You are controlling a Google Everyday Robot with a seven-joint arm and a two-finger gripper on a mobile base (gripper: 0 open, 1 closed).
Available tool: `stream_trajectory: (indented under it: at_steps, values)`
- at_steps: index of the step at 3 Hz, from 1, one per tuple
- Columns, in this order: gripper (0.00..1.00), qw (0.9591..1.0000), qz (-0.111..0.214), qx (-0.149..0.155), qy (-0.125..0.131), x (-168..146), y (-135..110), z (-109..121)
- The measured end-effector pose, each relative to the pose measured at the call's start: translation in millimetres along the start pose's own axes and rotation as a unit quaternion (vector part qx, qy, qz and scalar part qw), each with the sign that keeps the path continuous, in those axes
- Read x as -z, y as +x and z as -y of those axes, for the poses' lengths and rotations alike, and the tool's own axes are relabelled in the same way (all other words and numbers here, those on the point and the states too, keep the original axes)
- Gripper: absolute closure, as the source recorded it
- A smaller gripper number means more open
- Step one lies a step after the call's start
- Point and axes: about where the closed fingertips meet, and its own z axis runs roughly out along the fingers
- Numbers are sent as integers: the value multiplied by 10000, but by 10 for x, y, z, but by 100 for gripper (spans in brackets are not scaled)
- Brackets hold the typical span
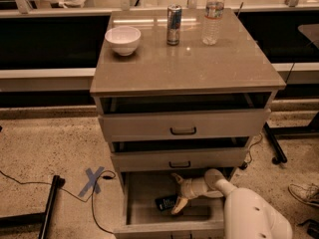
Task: Pick rxbar blueberry from bottom drawer and place on counter
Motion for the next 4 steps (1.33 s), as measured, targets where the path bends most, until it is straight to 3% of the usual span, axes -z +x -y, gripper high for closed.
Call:
stream_trajectory:
  at_steps: [1,2,3,4]
  values:
    - [0,9992,40,20,-392,-125,95,-61]
    - [27,9971,152,20,-741,-165,154,-132]
    - [50,9960,212,15,-872,-174,183,-166]
    - [73,9965,267,-52,-788,-105,212,-193]
